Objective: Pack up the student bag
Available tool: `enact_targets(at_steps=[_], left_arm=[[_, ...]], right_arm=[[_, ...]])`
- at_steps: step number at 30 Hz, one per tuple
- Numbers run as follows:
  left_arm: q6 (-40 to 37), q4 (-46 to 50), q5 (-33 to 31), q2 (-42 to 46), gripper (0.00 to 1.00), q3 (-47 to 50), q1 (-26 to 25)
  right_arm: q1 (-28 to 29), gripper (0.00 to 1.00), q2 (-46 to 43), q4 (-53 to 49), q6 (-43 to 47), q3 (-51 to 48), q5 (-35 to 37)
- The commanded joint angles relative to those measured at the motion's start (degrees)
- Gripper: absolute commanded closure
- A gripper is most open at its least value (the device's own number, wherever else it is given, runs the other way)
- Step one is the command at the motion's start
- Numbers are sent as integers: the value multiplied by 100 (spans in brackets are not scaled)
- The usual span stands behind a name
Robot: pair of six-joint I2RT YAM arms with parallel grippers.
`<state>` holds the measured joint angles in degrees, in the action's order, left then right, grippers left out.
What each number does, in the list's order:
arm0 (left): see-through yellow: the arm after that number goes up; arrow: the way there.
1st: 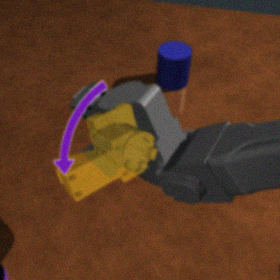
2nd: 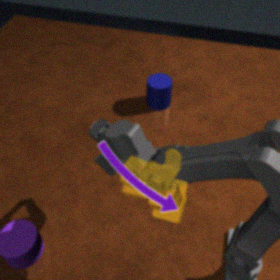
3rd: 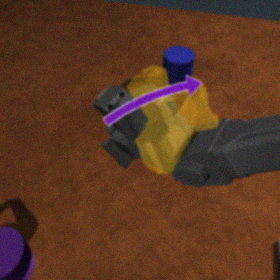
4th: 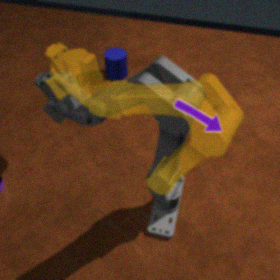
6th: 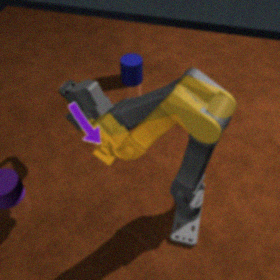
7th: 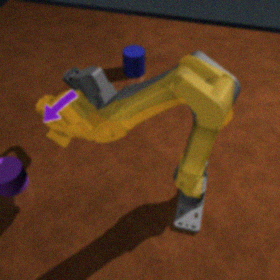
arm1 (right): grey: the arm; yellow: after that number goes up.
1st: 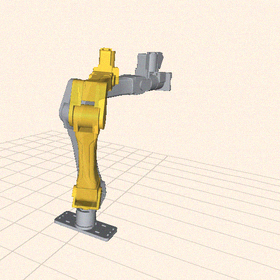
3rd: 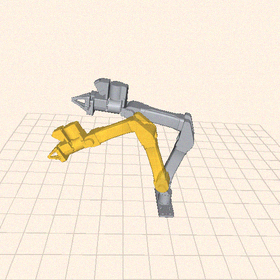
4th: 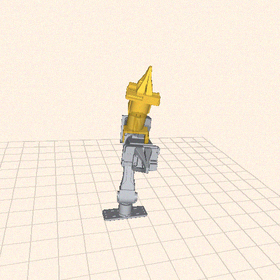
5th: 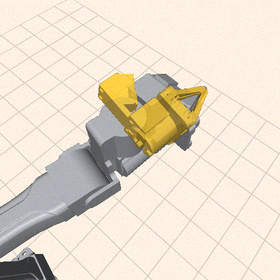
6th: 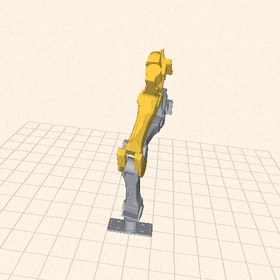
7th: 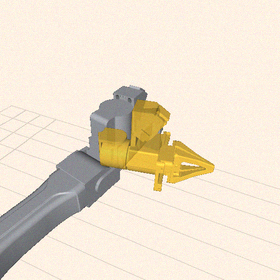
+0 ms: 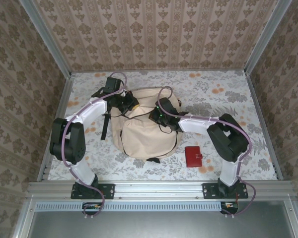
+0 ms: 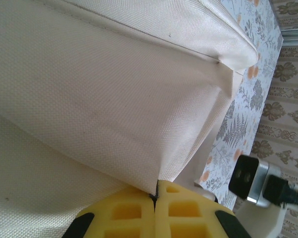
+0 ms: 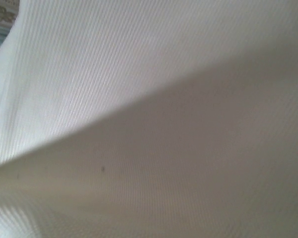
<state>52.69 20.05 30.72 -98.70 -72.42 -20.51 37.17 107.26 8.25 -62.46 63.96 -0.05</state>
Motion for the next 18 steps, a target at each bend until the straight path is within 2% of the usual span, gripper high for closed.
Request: enact_targets(at_steps=[1,6,10,15,17,18], left_arm=[[-54,-103,185,-36,100,-92,39],[-35,-110,222,-58,100,-70,40],[-35,-118,217,-54,100,-79,40],[-65,-124,215,-120,100,-123,47],[-82,-135,203,-159,100,-132,48],[-83,-147,198,-172,100,-132,52]], right_arm=[[-50,98,358,722,-244,315,235],[-47,97,550,1226,-657,312,224],[-51,87,43,868,-496,27,158],[-52,69,-1202,-81,121,-754,-281],[-47,58,-1821,-869,469,-977,-366],[-52,48,-2119,-1361,714,-1041,-351]])
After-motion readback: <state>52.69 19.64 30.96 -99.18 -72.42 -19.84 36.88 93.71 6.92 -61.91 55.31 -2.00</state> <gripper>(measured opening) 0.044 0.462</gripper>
